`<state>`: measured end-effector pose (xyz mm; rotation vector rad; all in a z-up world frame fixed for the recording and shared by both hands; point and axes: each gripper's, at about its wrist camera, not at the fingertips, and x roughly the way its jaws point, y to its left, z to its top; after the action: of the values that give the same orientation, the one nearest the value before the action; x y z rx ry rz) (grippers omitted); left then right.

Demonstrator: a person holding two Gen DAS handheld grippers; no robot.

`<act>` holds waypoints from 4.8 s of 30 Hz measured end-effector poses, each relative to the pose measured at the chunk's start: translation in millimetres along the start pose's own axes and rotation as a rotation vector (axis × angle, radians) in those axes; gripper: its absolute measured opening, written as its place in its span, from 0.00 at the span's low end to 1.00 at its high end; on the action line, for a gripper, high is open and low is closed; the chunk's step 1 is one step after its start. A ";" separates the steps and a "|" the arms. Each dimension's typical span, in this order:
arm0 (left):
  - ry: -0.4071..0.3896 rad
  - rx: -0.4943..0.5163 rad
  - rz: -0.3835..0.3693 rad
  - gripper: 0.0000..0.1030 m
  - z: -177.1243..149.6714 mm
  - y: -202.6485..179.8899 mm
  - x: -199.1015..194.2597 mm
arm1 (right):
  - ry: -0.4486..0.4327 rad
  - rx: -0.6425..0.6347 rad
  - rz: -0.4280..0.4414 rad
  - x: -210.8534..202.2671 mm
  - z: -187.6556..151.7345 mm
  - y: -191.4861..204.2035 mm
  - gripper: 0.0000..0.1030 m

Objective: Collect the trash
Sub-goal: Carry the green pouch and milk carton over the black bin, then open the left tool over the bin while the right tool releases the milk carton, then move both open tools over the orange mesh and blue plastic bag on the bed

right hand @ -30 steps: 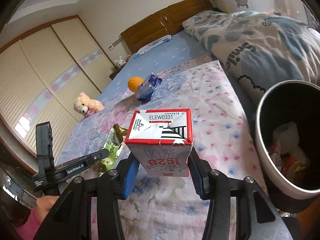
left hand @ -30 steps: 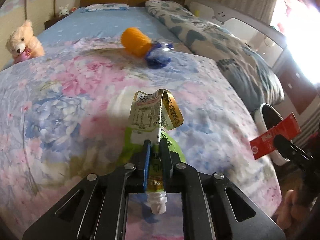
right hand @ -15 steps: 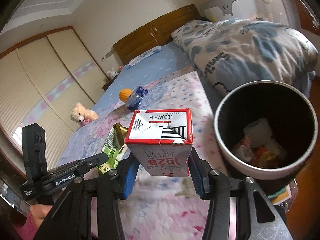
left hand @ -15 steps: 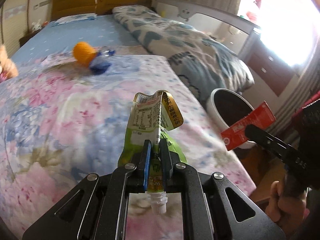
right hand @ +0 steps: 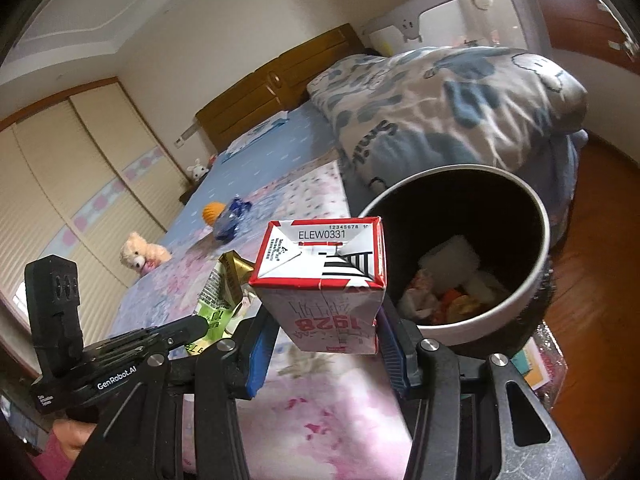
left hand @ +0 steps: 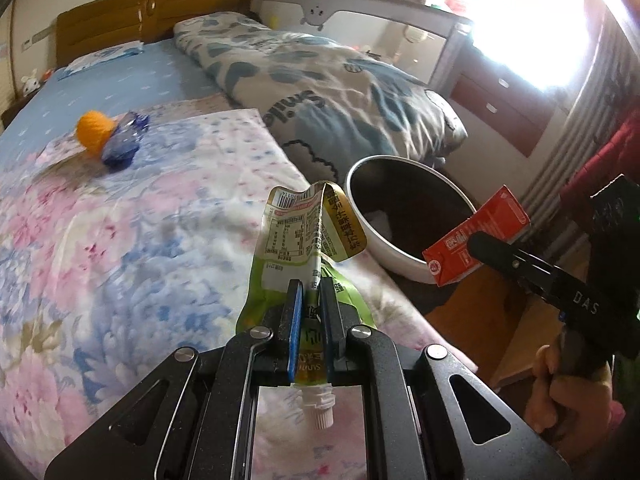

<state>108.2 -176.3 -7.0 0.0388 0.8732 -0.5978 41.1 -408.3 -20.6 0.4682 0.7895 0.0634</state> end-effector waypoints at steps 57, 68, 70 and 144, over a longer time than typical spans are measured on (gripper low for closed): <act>0.065 0.127 -0.066 0.07 68.7 -84.2 85.3 | -0.006 0.050 -0.117 16.4 47.4 -76.0 0.47; 0.089 0.113 -0.077 0.07 72.8 -85.6 98.1 | 0.027 0.063 -0.123 28.4 51.2 -85.6 0.47; 0.089 0.115 -0.075 0.07 73.0 -86.0 98.6 | 0.030 0.064 -0.126 29.7 51.0 -86.8 0.47; -0.009 -0.499 0.340 0.61 15.0 287.5 6.9 | 0.196 -0.120 0.166 281.9 69.8 161.7 0.89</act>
<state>268.1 56.9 -61.4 -0.2626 0.9613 -0.0532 308.2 -226.1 -97.5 0.4170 0.9317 0.3129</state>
